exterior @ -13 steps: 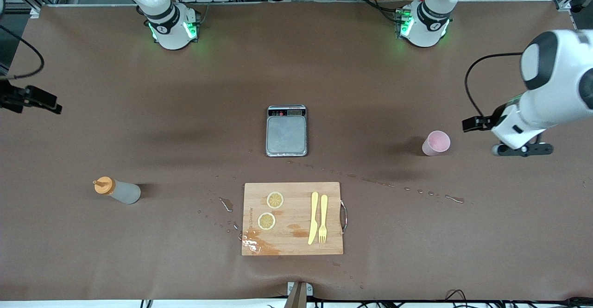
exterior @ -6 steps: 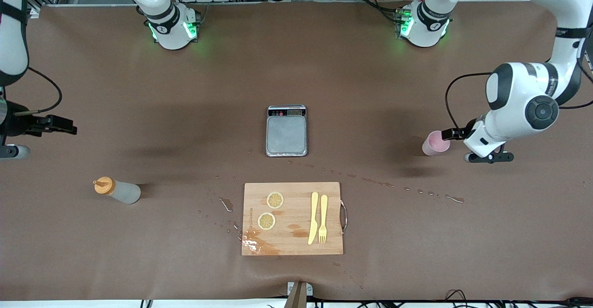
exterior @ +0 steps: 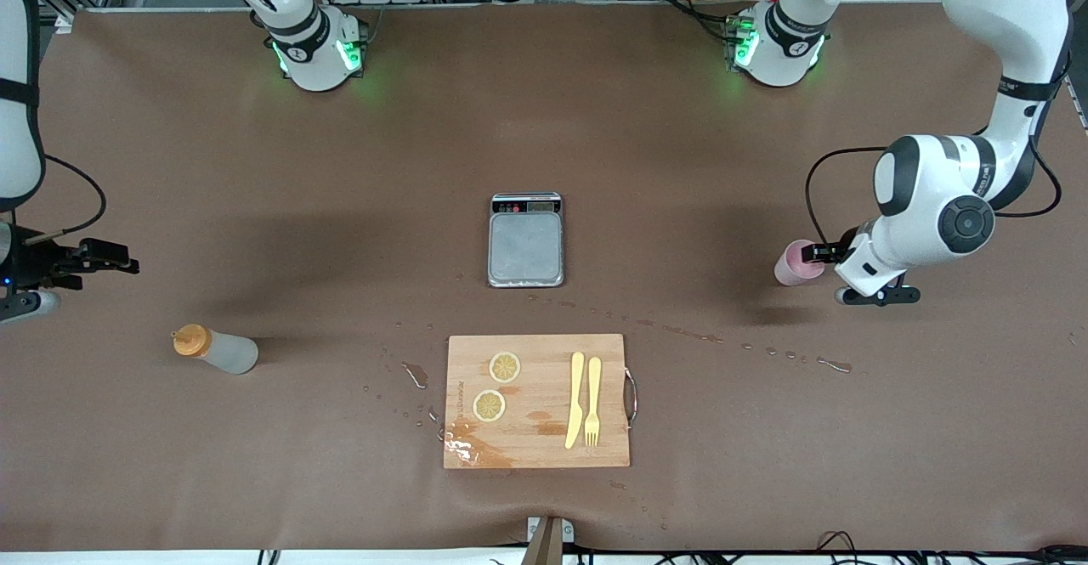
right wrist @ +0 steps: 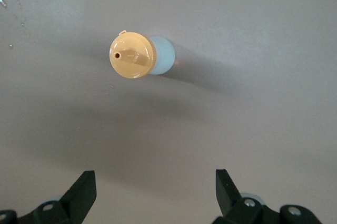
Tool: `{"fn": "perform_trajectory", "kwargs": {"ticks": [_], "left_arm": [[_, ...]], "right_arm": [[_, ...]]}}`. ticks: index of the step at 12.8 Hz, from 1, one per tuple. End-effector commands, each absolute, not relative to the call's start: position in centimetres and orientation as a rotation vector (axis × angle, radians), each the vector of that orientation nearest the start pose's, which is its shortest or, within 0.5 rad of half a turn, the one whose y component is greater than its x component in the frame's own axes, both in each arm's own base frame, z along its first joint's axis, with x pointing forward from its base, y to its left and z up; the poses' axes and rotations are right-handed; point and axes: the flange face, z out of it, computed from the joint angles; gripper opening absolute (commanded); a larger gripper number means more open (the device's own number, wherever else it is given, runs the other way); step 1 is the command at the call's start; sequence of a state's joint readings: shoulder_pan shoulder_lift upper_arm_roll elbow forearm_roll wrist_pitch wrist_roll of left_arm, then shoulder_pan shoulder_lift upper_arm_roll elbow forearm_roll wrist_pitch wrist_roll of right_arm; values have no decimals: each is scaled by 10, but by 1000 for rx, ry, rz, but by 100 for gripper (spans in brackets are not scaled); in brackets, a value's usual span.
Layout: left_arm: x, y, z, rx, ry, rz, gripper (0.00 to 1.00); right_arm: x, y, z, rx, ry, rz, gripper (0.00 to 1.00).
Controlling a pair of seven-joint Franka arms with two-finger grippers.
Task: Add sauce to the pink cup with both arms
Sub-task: 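Grasp the pink cup with the left gripper while the right gripper grasps the bottle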
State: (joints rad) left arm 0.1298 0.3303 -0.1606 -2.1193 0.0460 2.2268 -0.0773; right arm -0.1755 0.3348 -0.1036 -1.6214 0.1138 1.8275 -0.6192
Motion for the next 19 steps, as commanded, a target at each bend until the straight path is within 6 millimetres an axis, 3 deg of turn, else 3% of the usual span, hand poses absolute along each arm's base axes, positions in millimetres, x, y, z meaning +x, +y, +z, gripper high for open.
{"fn": "perform_trajectory", "kwargs": {"ticks": [1,3,4,7,11,12,14,15,17,19], "left_arm": [[552,-16,238,-3127,-47,329,3],[553,-17,239,-3122,-48,323,0],[556,-17,242,-3122,-47,311,0],[567,-24,268,-3125,-27,239,0],[577,-75,314,-3135,46,276,0],[576,-105,324,-3137,21,279,0],[565,-183,340,-3151,-115,255,0],[552,-228,346,-3145,-163,250,0],[526,-309,345,-3132,-253,251,0],[510,-382,346,-3143,-358,249,0]], "right_arm": [[629,-179,396,-2873,-640,47,100],[629,-195,365,-2741,-779,-22,100],[628,-213,348,-2702,-857,-73,100],[627,-231,309,-2563,-1017,-221,100],[635,-240,271,-2406,-1279,-460,100],[632,-245,267,-2370,-1341,-489,100],[634,-242,263,-2314,-1403,-554,100],[634,-240,250,-2284,-1401,-589,100],[634,-236,223,-2203,-1421,-701,100],[634,-232,210,-2155,-1439,-773,100]]}}
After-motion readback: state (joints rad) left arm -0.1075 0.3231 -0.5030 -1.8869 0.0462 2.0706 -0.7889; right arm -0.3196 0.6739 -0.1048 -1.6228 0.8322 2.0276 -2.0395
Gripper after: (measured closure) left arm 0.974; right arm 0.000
